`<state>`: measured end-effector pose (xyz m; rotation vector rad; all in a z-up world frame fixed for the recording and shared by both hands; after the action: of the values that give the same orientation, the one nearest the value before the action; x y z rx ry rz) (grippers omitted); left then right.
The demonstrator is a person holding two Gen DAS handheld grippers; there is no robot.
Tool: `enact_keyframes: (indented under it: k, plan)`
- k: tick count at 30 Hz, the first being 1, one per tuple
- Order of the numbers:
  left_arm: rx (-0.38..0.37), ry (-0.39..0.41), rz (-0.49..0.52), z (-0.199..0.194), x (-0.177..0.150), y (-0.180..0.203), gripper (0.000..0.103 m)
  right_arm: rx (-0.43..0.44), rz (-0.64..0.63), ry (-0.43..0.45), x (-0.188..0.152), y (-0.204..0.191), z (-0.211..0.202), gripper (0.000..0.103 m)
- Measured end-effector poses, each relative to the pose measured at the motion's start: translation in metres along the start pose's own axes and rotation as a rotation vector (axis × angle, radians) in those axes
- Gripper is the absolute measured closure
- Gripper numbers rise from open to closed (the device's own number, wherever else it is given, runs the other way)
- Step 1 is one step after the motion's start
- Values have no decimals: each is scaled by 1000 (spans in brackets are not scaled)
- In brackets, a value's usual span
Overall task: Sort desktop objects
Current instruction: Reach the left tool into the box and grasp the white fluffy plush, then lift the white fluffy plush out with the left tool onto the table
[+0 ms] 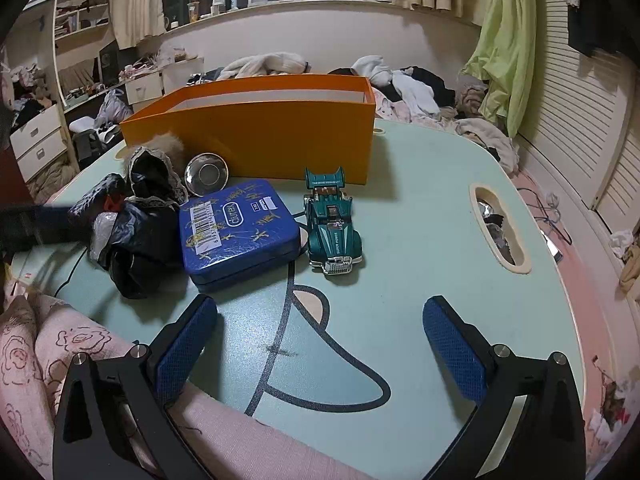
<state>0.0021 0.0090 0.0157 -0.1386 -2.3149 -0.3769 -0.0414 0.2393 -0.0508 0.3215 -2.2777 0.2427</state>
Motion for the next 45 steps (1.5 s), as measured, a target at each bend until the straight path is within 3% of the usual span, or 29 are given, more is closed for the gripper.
enact_keyframes:
  k: [2,4,8,13,17,20,22,24,26,30,34,37,38,39,40,41,43,45]
  plan:
    - [-45,40,-16,-7,32,15,28,1,-2,3,-7,0,-6,1]
    - [-91,24,-34,0,66,32,28,0,-2,5,-9,2,-9,1]
    - [-140,-137,-70,46,112,62,38,0,-2,8,-9,2,-9,1]
    - [-29,-364,-52,137,129,85,40,-2,-1,13,-14,-3,-12,1]
    - [45,-466,-53,187,122,86,40,-2,-1,16,-14,-2,-13,1]
    - [108,-500,-40,209,116,85,54,0,-2,18,-15,-3,-14,1]
    - [146,-521,-37,223,109,79,78,-1,-3,18,-16,-3,-14,1]
    - [151,-492,-63,221,114,68,80,2,0,17,-16,-2,-14,1]
    - [90,-443,-77,207,120,66,80,1,-2,19,-15,-2,-15,1]
    - [-10,-247,-63,142,133,67,80,1,-3,19,-15,0,-15,1]
    - [-112,-161,-45,83,115,77,80,-1,-4,19,-16,0,-15,1]
    - [-159,-151,-33,63,89,79,79,-2,-5,20,-16,0,-15,1]
    - [-149,-134,-32,61,84,78,76,-3,-5,20,-16,0,-15,1]
    - [-132,-93,-29,57,81,73,62,-3,-5,20,-16,0,-16,1]
    - [-112,-36,-30,53,81,65,41,-4,-5,20,-16,-1,-16,1]
    - [-91,14,-44,50,82,57,35,-4,-5,20,-16,0,-16,1]
    - [-51,96,-92,40,87,36,32,-4,-5,20,-16,-1,-16,1]
    - [-68,126,-114,25,85,25,32,-5,-5,21,-16,-1,-16,1]
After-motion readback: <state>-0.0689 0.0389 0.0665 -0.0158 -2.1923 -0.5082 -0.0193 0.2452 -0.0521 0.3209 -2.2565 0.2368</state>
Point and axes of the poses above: each gripper's, at about its wrist camera, not at the fingertips, and z roughly the way its jaws point, y to its right, x to its top, the point moved 7 cm from there along z, roughly the way its jaws point, and after that the axes turned 12 degrees about x, right-handed, at the moved point
